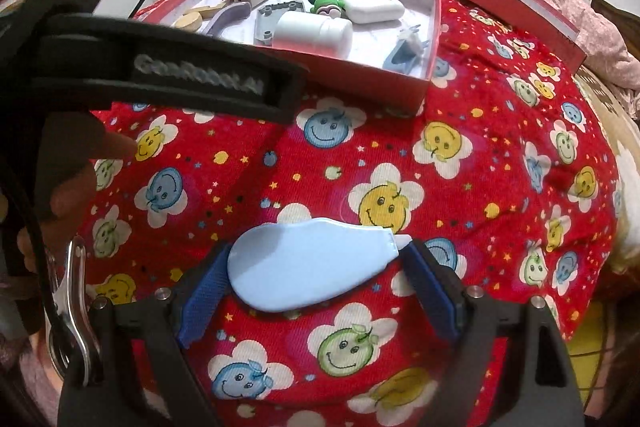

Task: Organize rigid objects
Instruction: 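Grasp the green cartoon-printed tube with the left tool, then carry the green tube and blue paddle over the tray with both tools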

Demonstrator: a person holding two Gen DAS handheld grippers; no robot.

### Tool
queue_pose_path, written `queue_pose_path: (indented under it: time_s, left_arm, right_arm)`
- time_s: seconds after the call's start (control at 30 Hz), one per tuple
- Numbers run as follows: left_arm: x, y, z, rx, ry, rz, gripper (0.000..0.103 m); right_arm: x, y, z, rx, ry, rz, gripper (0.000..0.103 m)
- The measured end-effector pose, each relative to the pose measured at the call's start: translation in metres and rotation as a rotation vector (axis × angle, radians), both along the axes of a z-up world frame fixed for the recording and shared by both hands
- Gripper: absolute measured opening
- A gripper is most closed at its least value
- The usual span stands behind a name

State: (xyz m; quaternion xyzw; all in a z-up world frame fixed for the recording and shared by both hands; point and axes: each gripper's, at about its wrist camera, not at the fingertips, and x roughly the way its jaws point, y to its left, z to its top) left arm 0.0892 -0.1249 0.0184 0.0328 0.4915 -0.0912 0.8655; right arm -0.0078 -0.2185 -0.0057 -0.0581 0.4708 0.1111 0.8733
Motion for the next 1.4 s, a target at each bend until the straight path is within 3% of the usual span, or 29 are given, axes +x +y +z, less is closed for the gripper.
queue_pose_path:
  time_s: [0.1,0.2,0.97,1.4]
  left_arm:
    - [-0.001,-0.005,-0.002,0.042,-0.012,-0.008,0.095]
    - [-0.003,-0.005,-0.003,0.071,-0.029,-0.006,0.087]
    - [-0.021,0.030,0.001,0.058,-0.027,-0.091,0.085]
    - [-0.028,0.037,0.005,0.018,-0.023,-0.156,0.085]
  right_arm:
    - [0.000,0.001,0.001,0.004,-0.005,0.000,0.088]
    - [0.001,-0.001,0.000,0.007,-0.009,-0.001,0.088]
    - [0.003,-0.001,-0.001,-0.005,-0.002,-0.010,0.088]
    - [0.008,0.004,0.003,0.014,0.035,-0.073,0.088]
